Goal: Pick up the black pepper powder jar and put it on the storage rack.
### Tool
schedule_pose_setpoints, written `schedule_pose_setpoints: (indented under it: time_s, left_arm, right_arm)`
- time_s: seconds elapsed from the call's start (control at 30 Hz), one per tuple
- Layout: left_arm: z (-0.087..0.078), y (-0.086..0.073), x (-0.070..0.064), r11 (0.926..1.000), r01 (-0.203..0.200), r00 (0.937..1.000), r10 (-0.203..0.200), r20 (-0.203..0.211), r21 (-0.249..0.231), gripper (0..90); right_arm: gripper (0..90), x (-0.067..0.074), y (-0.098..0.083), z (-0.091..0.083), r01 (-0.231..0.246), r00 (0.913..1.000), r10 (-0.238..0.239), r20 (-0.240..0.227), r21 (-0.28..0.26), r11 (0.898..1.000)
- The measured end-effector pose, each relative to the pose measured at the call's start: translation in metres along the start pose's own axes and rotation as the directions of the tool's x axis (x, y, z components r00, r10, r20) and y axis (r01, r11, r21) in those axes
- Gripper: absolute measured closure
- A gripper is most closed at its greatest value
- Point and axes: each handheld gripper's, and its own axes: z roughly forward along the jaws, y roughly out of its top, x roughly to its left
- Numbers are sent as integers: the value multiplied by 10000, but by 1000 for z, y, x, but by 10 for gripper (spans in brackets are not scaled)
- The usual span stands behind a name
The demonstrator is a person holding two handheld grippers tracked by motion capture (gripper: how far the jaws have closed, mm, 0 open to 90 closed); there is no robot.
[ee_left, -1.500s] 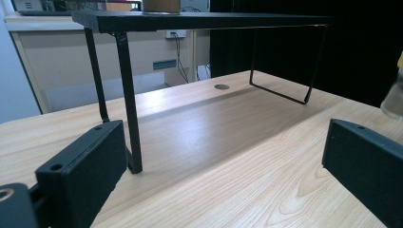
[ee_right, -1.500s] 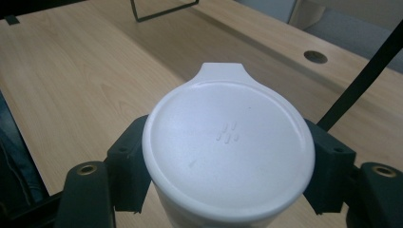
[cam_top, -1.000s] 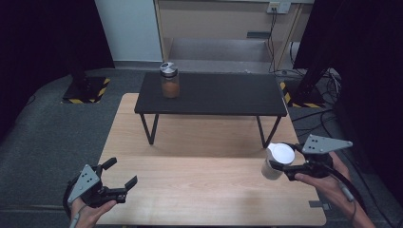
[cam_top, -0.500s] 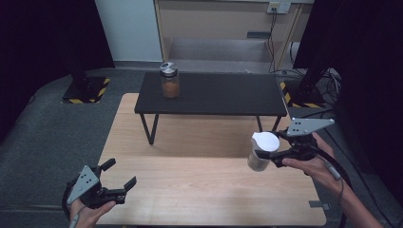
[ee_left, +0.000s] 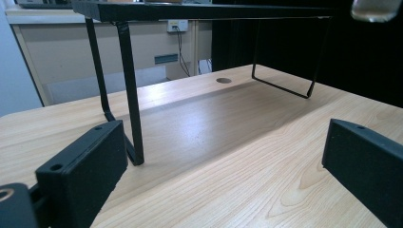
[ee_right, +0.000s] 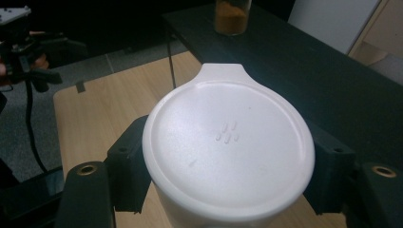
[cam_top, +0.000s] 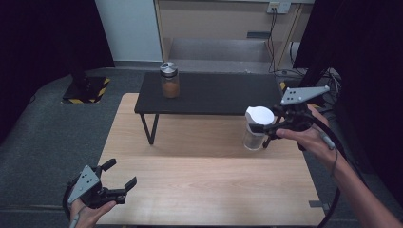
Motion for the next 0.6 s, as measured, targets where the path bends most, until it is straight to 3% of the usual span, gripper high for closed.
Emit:
schedule_pose_setpoints:
  time_s: [0.27, 0.6]
  left_arm:
    - [0, 0, 0, 10000, -30, 10000, 29, 48, 37, 0]
    - [1, 0, 0, 10000, -52, 10000, 52, 47, 84, 0]
  right_arm:
    - [313, -17, 35, 12, 75, 9991, -80, 409, 110, 9999]
    - [313, -45, 63, 32, -357, 9941, 349, 1024, 60, 9993]
